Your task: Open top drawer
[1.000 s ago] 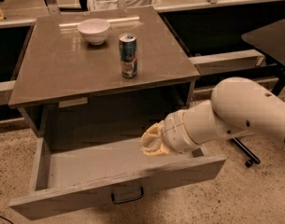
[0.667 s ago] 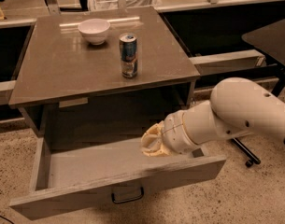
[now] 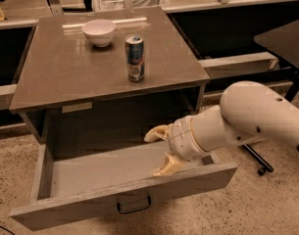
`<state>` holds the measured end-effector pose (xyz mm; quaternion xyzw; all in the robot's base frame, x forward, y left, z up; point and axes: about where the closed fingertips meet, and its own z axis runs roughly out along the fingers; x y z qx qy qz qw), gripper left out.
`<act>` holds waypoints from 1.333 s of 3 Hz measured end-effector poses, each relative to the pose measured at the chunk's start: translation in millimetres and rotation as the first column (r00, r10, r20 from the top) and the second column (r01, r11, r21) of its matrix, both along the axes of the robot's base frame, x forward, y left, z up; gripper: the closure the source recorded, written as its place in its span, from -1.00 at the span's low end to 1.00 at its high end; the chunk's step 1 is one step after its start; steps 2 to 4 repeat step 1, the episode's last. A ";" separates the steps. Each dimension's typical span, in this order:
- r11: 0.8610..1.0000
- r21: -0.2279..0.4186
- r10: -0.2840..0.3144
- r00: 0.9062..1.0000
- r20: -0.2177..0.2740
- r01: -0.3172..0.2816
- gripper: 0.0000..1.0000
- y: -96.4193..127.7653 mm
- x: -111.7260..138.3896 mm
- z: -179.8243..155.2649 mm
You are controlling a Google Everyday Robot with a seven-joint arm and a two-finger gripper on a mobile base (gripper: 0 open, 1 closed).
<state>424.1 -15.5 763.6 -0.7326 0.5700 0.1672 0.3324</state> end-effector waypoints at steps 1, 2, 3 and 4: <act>1.000 0.000 0.000 1.000 0.000 0.000 -1.00 0.0 0.0 0.0; 1.000 0.000 0.000 1.000 0.000 0.000 -1.00 0.0 0.0 0.0; 1.000 0.000 0.000 1.000 0.000 0.000 -1.00 0.0 0.0 0.0; 1.000 0.000 0.000 1.000 0.000 0.000 -1.00 0.0 0.0 0.0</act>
Offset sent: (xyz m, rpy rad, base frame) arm 0.0000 0.0000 0.0000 0.0000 0.0000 0.0000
